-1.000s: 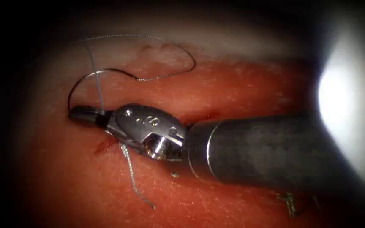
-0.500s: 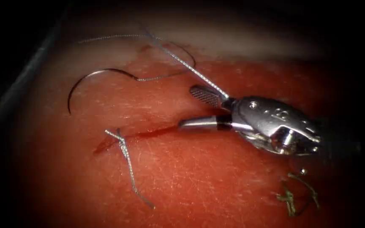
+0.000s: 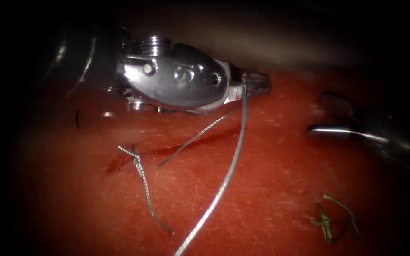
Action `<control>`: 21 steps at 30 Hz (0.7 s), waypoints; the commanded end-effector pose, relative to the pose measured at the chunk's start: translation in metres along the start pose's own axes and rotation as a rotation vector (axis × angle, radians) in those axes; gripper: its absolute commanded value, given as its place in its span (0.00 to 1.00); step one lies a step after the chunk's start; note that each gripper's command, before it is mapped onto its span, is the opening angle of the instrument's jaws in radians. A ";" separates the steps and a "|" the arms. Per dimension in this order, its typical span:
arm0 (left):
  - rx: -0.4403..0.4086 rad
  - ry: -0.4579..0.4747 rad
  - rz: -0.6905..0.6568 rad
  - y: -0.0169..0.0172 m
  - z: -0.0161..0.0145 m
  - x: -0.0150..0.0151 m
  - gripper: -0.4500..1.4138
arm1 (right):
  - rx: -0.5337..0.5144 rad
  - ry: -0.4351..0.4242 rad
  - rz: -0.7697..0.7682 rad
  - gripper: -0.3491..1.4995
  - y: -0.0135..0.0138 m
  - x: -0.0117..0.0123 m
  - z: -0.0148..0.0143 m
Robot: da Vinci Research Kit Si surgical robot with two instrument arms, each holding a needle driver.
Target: Wound Closure
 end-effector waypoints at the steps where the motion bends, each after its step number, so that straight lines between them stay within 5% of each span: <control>1: -0.003 0.002 -0.004 0.0003 0.0008 -0.0003 0.05 | -0.003 0.000 0.002 0.96 -0.0002 -0.0007 0.0006; 6: -0.187 0.034 -0.202 0.0026 0.0014 0.0035 0.51 | -0.011 0.006 0.001 0.97 -0.0013 -0.0013 0.0019; 9: -0.269 0.040 -0.250 0.0030 0.0001 0.0051 0.61 | -0.004 0.007 -0.005 0.97 -0.0019 -0.0015 0.0026; 10: -0.359 0.052 -0.247 0.0029 -0.0023 0.0061 0.66 | 0.030 0.003 -0.006 0.97 -0.0024 -0.0017 0.0031; 15: -0.352 0.027 -0.225 0.0014 -0.0074 0.0054 0.66 | 0.049 0.001 -0.006 0.97 -0.0027 -0.0016 0.0033; 21: -0.400 -0.098 -0.141 0.0007 -0.0142 0.0010 0.66 | 0.049 0.000 -0.005 0.97 -0.0026 -0.0015 0.0032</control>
